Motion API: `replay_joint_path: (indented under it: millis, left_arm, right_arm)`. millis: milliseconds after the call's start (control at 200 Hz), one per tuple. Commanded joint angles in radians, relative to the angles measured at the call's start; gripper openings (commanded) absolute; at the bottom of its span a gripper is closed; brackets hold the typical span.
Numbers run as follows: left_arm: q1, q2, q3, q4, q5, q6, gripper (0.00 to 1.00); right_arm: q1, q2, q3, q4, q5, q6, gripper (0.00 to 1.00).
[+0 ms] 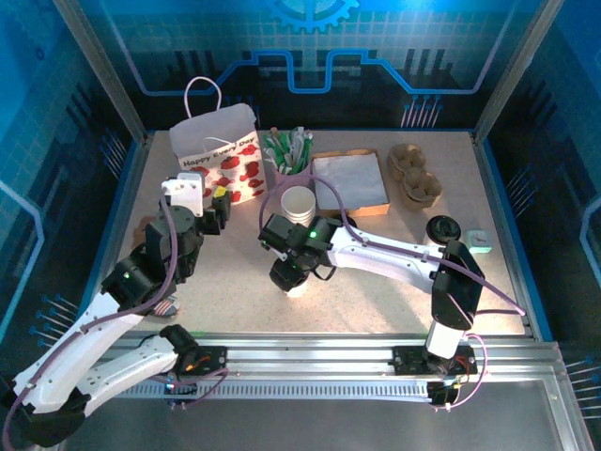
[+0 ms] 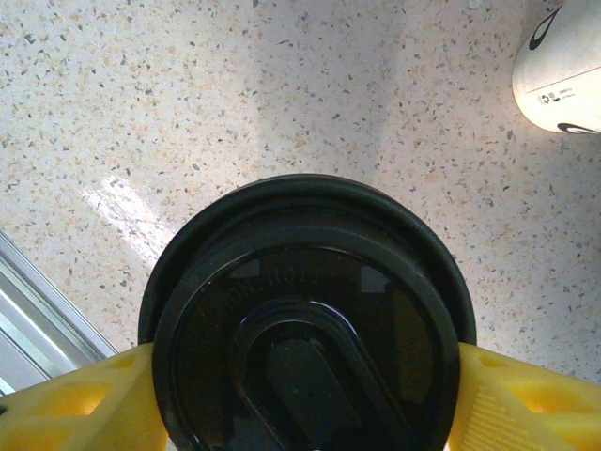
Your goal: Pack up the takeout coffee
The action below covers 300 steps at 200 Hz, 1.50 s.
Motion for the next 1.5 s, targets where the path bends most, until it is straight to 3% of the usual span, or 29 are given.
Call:
replay_joint_path:
  millis: [0, 1141, 1496]
  left_arm:
    - [0.009, -0.001, -0.008, 0.012, -0.02, 0.01, 0.74]
    - [0.009, -0.001, -0.008, 0.008, -0.024, 0.011, 0.74]
    - [0.009, -0.003, -0.006, 0.006, -0.024, 0.012, 0.74]
  right_arm:
    - [0.003, 0.007, -0.021, 0.005, -0.007, 0.003, 0.68]
    - [-0.011, -0.056, -0.071, 0.061, 0.033, 0.021, 0.69]
    - [-0.027, -0.038, -0.121, 0.103, -0.027, 0.038, 0.69]
